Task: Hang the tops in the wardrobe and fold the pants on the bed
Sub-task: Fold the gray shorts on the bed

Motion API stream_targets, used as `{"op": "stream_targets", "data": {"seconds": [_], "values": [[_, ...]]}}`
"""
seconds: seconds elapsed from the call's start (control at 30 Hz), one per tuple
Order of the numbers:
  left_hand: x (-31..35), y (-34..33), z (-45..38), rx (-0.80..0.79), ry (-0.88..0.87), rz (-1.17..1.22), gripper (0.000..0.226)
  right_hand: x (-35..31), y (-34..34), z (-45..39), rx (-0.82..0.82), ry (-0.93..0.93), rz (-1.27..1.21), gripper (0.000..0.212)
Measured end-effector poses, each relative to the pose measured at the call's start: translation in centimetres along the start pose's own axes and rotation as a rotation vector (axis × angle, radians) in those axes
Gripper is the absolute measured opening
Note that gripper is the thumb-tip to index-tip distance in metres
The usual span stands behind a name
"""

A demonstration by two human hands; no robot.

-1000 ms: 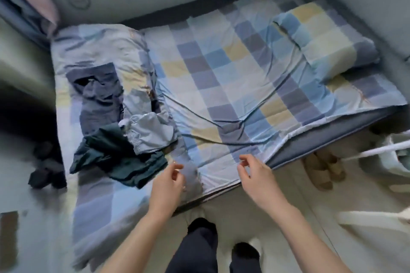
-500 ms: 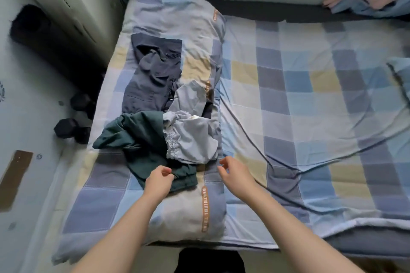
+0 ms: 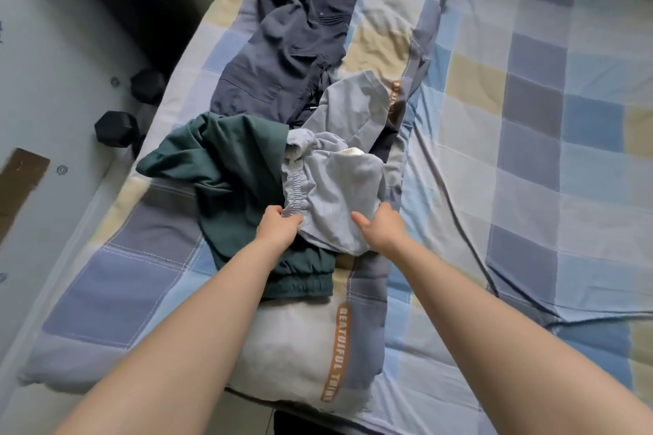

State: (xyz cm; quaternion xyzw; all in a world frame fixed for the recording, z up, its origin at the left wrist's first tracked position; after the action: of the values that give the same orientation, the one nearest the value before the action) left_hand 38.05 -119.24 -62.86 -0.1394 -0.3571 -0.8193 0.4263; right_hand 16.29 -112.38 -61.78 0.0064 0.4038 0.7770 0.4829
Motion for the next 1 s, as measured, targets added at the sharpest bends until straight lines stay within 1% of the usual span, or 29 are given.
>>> {"op": "stream_targets", "data": {"seconds": [0.07,0.1,0.13,0.17,0.23,0.27,0.3,0.33,0.4,0.47,0.53,0.6,0.67,0.87,1.0], "values": [[-0.4,-1.2,-0.8,-0.025,0.037,0.093,0.069,0.0,-1.5,-1.3,-0.029,-0.007,0.007,0.07],[-0.6,-1.6,-1.1,-0.037,0.047,0.118,0.064,0.2,-2.1,-1.7,-0.044,-0.017,0.022,0.068],[-0.6,-2.0,-1.3,-0.049,0.043,0.122,0.053,0.4,-2.6,-1.8,-0.056,-0.028,0.046,0.063],[-0.8,-2.2,-1.5,-0.053,0.024,0.109,0.04,0.4,-3.1,-2.1,-0.06,-0.019,0.07,0.052],[-0.7,-2.3,-1.2,-0.057,-0.016,0.082,0.023,0.3,-3.2,-2.1,-0.031,0.024,0.064,0.02],[-0.7,-2.3,-0.9,-0.06,-0.025,0.08,0.017,0.2,-3.0,-1.8,-0.011,0.044,0.038,0.013],[-0.7,-2.3,-0.4,-0.063,-0.034,0.086,0.014,0.2,-2.6,-1.3,0.014,0.051,-0.006,0.012],[-0.5,-2.3,0.0,-0.066,-0.047,0.103,0.016,0.6,-2.2,-0.8,0.036,0.032,-0.08,0.011],[0.3,-1.4,1.3,-0.047,-0.069,0.184,0.018,1.3,-0.9,0.2,0.1,-0.023,-0.286,0.013],[1.6,0.3,2.7,0.016,-0.097,0.297,0.013,1.6,0.7,1.5,0.145,-0.043,-0.462,0.019],[3.3,2.0,4.2,0.103,-0.169,0.335,0.014,1.4,2.5,3.0,0.165,-0.038,-0.588,0.023],[5.4,3.5,6.3,0.156,-0.271,0.346,0.015,0.9,4.9,4.9,0.215,-0.009,-0.634,0.024],[7.9,4.6,8.9,0.164,-0.371,0.365,0.016,0.3,7.6,6.9,0.291,0.068,-0.634,0.018],[16.0,8.6,19.0,0.021,-0.597,0.364,0.011,-1.1,15.8,16.8,0.421,0.296,-0.588,0.01],[21.3,10.8,26.6,-0.118,-0.725,0.337,0.015,-1.4,21.3,24.7,0.537,0.335,-0.638,0.01]]}}
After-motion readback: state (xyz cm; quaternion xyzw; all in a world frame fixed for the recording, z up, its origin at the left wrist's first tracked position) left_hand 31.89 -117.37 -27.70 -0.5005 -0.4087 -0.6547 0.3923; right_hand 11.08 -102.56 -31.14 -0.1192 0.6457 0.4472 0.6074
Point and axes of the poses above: each hand's wrist, its own z-axis away from the middle knuckle, its own y-axis out of the back of the hand, x = y × z, the point moved 8 cm from there along -z, towards the middle knuckle, and after that the axes turned 2 degrees about z, right-handed, at the moved point
